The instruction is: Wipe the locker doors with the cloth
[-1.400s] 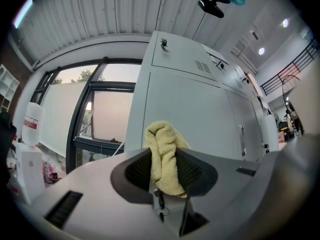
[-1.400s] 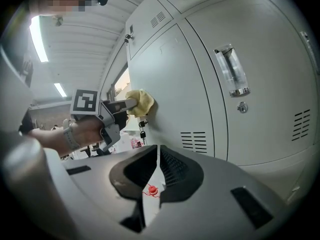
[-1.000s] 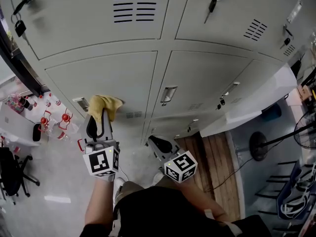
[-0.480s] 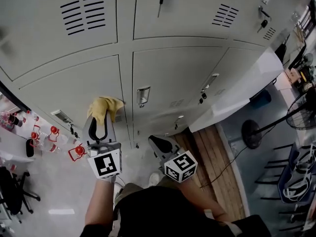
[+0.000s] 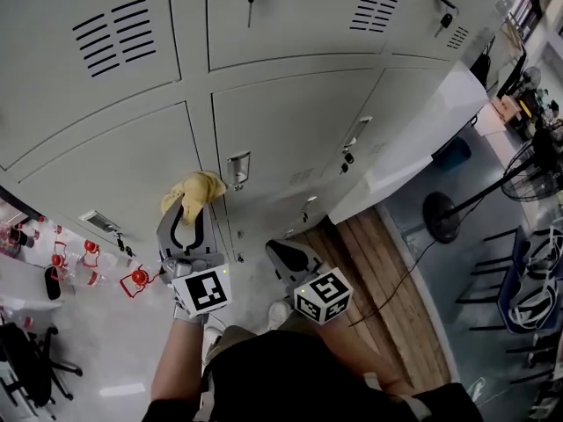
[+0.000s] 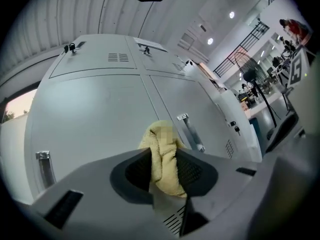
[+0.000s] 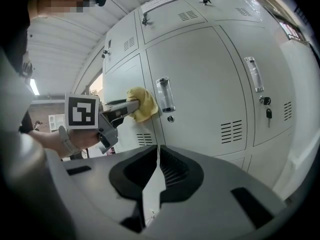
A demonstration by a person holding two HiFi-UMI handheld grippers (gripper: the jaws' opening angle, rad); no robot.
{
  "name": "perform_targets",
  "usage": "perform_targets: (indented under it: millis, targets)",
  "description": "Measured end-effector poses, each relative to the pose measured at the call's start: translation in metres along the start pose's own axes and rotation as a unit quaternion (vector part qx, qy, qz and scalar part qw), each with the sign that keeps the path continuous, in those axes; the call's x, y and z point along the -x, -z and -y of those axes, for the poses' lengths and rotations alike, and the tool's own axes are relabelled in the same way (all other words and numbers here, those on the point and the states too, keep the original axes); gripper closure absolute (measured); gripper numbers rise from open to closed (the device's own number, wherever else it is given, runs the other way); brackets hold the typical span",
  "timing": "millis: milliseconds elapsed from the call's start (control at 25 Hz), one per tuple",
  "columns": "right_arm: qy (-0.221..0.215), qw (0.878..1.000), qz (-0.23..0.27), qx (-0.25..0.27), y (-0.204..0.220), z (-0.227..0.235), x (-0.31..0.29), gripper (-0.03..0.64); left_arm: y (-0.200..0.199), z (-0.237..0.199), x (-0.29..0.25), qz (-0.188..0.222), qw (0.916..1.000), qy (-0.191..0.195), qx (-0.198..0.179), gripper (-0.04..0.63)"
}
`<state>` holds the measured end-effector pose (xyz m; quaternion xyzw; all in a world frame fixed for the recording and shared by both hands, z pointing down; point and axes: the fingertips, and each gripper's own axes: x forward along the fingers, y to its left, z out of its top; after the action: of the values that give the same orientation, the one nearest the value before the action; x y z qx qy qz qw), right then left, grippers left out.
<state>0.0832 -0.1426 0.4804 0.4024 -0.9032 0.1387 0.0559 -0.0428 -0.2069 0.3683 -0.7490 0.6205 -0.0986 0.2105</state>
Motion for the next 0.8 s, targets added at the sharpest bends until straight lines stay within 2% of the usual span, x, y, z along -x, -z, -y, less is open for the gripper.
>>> perform_targets:
  millis: [240,440,800]
  targets:
    - [0.004,1.0,0.004,-0.007,0.001,-0.018,-0.009,0.586,0.015,-0.003,0.006,-0.024,0.999,0.021,-0.032,0.482]
    - [0.0,1.0,0.006,-0.007,0.001,-0.037,-0.021,0.586,0.029,-0.016,0.017,-0.043,0.9978,0.032,-0.039,0.482]
    - [-0.027,1.0,0.006,0.0,0.0,-0.08,-0.05,0.586,0.051,-0.055,0.041,-0.068,0.9952,0.027,-0.064,0.482]
